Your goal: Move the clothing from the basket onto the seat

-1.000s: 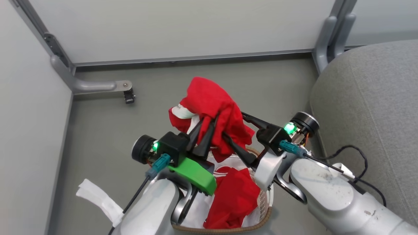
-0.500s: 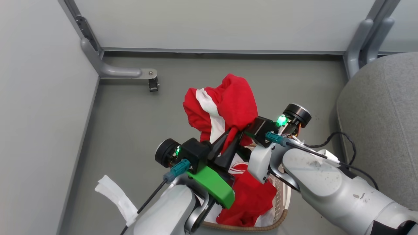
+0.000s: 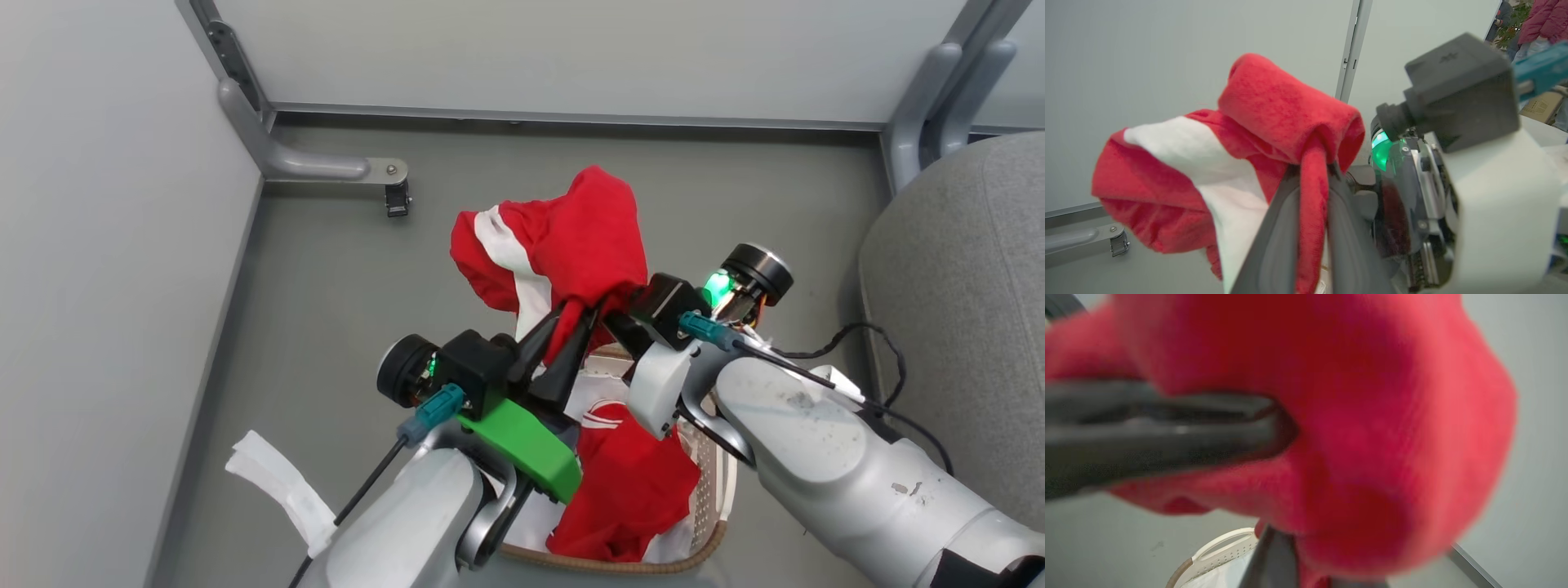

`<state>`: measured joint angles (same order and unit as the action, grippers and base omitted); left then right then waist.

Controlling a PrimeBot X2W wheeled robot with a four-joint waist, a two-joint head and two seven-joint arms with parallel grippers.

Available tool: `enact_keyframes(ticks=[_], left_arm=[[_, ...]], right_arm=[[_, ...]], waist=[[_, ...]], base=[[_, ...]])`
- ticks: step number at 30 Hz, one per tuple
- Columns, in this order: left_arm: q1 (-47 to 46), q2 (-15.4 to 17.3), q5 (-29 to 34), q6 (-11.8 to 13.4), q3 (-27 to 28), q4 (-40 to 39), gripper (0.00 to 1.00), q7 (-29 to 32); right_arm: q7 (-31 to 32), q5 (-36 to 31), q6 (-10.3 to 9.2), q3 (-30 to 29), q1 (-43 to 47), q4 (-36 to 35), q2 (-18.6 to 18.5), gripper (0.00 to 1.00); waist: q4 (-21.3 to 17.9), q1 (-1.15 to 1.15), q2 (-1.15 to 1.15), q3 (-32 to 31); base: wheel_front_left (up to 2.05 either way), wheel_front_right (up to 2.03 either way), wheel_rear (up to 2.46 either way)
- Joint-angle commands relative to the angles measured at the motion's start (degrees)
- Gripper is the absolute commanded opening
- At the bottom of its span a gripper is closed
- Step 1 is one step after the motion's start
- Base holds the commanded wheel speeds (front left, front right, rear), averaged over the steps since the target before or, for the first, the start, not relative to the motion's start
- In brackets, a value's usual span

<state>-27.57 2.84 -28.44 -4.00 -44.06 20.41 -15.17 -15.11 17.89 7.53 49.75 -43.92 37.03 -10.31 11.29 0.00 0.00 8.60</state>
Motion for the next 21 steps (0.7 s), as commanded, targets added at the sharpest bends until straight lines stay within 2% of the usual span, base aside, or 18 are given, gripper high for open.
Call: enact_keyframes(ticks=[1,5,9,21], left_arm=[[0.1,0.1,0.6,0.4,0.7,-0.5,1.0,0.0],[0.8,0.1,2.3,0.9,2.4,-0.5,1.0,0.0],[1.0,0.1,4.9,0.4,4.4,0.3,1.0,0.0],[0.6,0.7,9.7,-1.9,7.8,1.6,1.0,0.0]], right_arm=[[-0.1,-0.8,-0.08,-1.5,0.7,-0.4,-0.6,0.0],[-0.1,-2.4,-0.08,-5.0,2.6,-1.6,-0.1,0.0],[-0.1,-3.3,-0.07,-11.1,5.3,-3.6,0.2,0.0],[-0.1,-4.6,-0.08,-19.6,9.8,-7.9,1.3,0.0]], waist=[[-0.9,0.0,0.0,0.2],[-3.7,0.0,0.0,0.1],[-9.4,0.0,0.0,0.9],[-27.9,0.0,0.0,3.9]], base=[[0.0,0.0,0.0],[0.0,0.0,0.0],[0.0,0.0,0.0],[0.0,0.0,0.0]])
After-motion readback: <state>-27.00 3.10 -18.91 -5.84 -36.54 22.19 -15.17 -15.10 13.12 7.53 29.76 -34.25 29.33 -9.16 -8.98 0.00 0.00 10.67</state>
